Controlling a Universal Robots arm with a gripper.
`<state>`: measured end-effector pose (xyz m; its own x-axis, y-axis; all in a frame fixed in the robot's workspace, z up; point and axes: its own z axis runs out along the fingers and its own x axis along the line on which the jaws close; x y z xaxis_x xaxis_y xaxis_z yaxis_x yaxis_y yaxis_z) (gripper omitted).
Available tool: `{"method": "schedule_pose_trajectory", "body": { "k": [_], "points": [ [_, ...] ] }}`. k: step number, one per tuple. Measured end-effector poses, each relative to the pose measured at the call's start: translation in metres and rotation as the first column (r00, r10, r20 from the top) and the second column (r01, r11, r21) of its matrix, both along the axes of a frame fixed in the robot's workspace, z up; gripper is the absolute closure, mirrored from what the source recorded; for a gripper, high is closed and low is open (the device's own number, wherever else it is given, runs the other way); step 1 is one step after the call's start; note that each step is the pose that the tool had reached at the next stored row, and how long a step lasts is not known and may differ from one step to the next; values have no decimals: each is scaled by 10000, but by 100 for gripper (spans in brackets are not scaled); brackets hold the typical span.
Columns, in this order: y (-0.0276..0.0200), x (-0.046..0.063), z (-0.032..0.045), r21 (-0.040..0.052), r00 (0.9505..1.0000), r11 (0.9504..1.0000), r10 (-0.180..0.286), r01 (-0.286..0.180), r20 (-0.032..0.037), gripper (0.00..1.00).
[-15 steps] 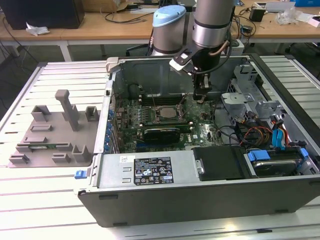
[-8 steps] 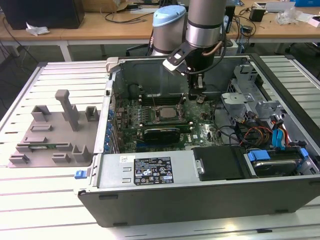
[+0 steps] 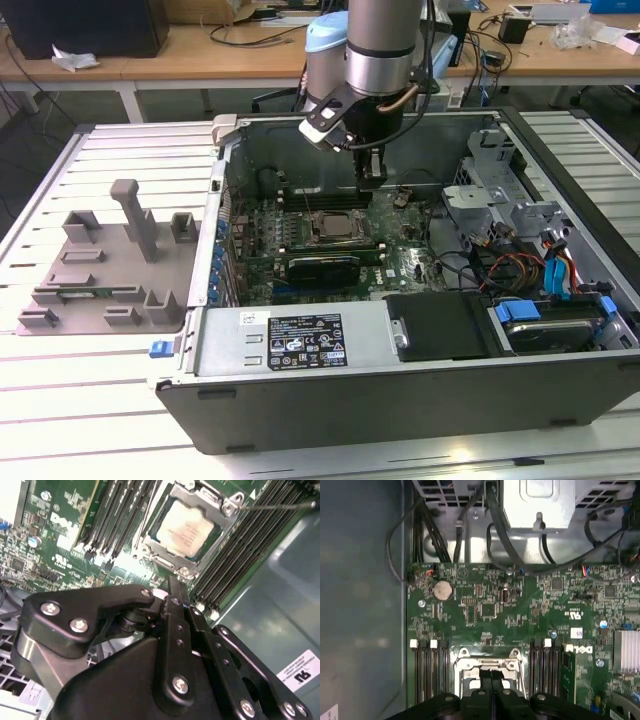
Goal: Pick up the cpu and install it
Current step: 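Close the cpu cover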
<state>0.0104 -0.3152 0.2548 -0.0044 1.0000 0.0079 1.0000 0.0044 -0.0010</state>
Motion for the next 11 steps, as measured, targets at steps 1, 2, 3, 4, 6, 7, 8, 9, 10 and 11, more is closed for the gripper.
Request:
{"method": "schedule_pose_trajectory", "body": {
  "k": [1, 2, 3, 4, 6, 7, 8, 9, 10, 11],
  "points": [
    [0, 0, 0, 0, 10000, 10000, 0, 0, 0, 89],
    [0, -1, 0, 1, 10000, 10000, -1, 1, -7, 89],
    [1, 0, -3, 2, 9999, 10000, -3, 3, -149, 89],
    [1, 0, -3, 1, 9997, 10000, -2, 2, -249, 89],
    [0, 0, -2, -1, 9997, 10000, -2, 2, -255, 89],
    [0, 0, -2, 0, 9997, 10000, -2, 2, -256, 89],
    [0, -3, -7, 2, 9997, 10000, -2, 2, -256, 89],
    [0, -12, -16, 4, 9997, 10000, -1, 1, -255, 89],
    [-1, -25, -24, 5, 9997, 10000, 0, 0, -252, 89],
    [-2, -49, -39, 5, 9997, 10000, 2, -2, -239, 89]
  ]
}}
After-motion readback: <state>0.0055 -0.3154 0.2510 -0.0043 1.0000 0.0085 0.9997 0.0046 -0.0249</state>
